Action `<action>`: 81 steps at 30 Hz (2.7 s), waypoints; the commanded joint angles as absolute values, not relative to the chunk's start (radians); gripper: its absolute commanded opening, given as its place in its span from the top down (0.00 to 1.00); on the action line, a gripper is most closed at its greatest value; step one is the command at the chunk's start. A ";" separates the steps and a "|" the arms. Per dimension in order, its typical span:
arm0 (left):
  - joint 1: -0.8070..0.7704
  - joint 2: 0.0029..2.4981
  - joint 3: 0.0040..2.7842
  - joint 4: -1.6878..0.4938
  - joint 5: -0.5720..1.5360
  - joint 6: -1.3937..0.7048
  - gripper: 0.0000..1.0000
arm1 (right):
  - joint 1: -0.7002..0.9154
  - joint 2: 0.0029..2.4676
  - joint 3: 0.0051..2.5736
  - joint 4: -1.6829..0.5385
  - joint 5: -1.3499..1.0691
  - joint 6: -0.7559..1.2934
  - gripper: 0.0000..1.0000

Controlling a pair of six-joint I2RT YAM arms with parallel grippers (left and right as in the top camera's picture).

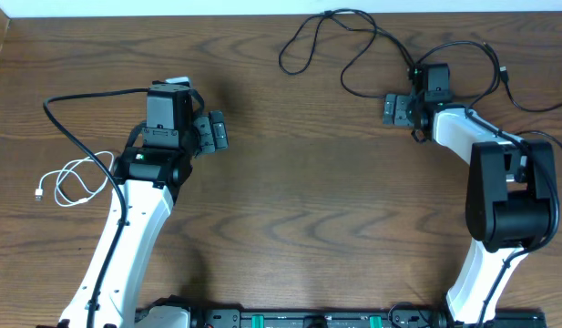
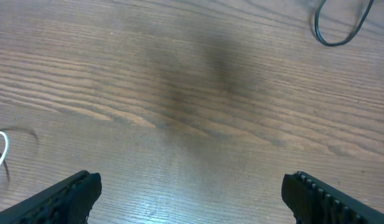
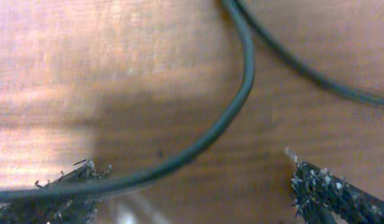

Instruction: Untangle cables

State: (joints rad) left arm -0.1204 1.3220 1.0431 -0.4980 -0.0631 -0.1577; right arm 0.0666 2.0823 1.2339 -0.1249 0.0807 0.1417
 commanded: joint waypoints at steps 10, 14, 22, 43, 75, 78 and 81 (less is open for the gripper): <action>-0.119 1.319 1.051 -0.501 -0.080 -0.163 0.02 | -0.040 2.435 1.180 0.067 0.040 0.194 0.01; -0.119 1.319 1.051 -0.501 -0.080 -0.163 0.02 | -0.072 2.486 1.220 0.087 0.012 0.214 0.01; -0.119 1.319 1.051 -0.501 -0.080 -0.163 0.02 | -0.131 2.497 1.343 0.001 -0.115 0.213 0.01; -0.119 1.319 1.051 -0.501 -0.080 -0.163 0.02 | -0.136 1.780 1.505 -0.659 -0.076 0.082 0.01; -0.119 1.319 1.051 -0.501 -0.080 -0.163 0.02 | -0.137 1.590 1.504 -0.712 -0.081 0.111 0.01; -0.119 1.319 1.051 -0.505 -0.080 -0.163 0.02 | -0.137 1.590 1.504 -0.712 -0.081 0.111 0.01; -0.119 1.319 1.051 -0.523 -0.080 -0.163 0.02 | -0.137 1.590 1.504 -0.712 -0.081 0.111 0.01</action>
State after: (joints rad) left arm -0.1204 1.3220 1.0431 -0.5144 -0.0631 -0.1581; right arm -0.1291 1.5902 1.4986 -0.7109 -0.0792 0.0990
